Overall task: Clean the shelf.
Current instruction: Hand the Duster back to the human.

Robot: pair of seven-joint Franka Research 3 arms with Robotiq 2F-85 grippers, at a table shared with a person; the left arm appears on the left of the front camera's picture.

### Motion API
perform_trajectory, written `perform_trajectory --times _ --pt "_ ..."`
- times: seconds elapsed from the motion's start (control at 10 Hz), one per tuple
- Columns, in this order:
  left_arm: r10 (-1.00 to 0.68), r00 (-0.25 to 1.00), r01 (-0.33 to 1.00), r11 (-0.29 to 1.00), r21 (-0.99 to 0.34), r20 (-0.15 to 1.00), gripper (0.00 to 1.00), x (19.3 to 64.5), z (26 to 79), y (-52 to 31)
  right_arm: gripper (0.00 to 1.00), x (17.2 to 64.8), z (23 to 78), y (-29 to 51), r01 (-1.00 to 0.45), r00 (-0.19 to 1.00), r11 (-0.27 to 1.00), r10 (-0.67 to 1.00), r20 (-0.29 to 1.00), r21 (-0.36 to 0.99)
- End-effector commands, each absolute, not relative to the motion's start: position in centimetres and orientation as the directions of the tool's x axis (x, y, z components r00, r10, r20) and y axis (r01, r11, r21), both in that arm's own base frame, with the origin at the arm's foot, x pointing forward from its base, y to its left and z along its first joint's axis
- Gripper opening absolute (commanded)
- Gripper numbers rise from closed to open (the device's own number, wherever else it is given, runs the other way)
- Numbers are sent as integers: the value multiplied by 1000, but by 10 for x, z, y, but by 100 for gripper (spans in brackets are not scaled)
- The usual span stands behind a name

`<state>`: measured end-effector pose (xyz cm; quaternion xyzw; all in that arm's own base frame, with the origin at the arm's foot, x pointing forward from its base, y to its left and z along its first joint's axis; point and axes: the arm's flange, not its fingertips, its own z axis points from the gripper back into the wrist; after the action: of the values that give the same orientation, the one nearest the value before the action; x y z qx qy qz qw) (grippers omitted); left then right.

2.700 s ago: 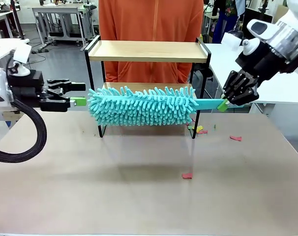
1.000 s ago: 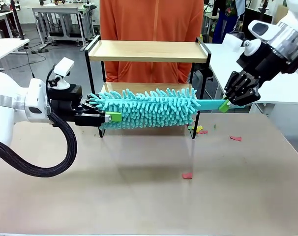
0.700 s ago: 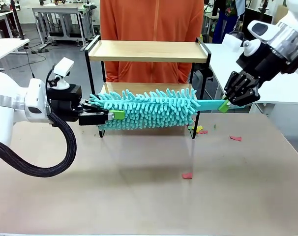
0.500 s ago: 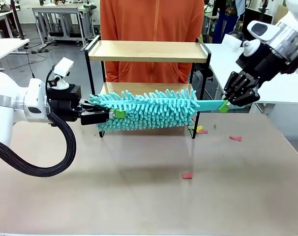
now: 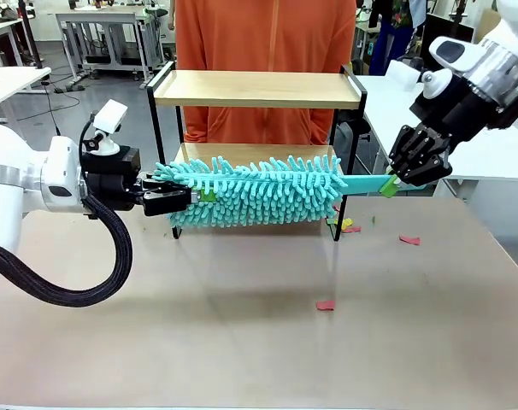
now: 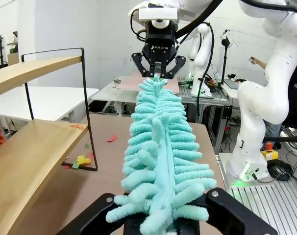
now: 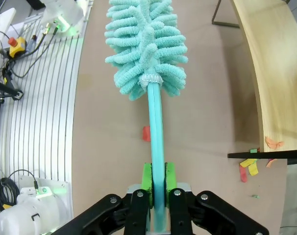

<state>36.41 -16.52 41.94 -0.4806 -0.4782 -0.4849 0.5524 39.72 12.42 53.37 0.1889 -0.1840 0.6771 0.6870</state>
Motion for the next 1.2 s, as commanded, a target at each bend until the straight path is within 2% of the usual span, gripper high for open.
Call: perform_trajectory --times 0.0,0.1,0.2,0.3,0.4,0.5,0.6,1.1 --pt "-82 72 996 67 -66 994 0 364 419 -165 13 398 536 126 -1000 18 20 856 517 2" --pt "-82 72 996 67 -66 994 0 364 419 -165 13 398 536 126 -1000 18 20 856 517 2" --pt "-82 72 996 67 -66 994 0 364 419 -165 71 397 534 125 -1000 15 11 861 509 10" --pt "-82 72 996 67 -66 994 0 364 419 -165 71 394 543 119 -1000 11 6 847 532 12" --pt "-82 72 996 67 -66 994 0 364 419 -165 100 391 551 112 -1000 20 14 828 561 15" --pt "-82 72 996 67 -66 994 0 364 419 -165 75 387 561 100 -999 42 36 793 608 21" --pt "-82 72 996 67 -66 994 0 364 419 -165 100 385 569 87 -997 67 74 750 658 17" --pt "-82 72 996 67 -66 994 0 364 419 -165 100 370 594 -10 -955 171 294 419 892 45"
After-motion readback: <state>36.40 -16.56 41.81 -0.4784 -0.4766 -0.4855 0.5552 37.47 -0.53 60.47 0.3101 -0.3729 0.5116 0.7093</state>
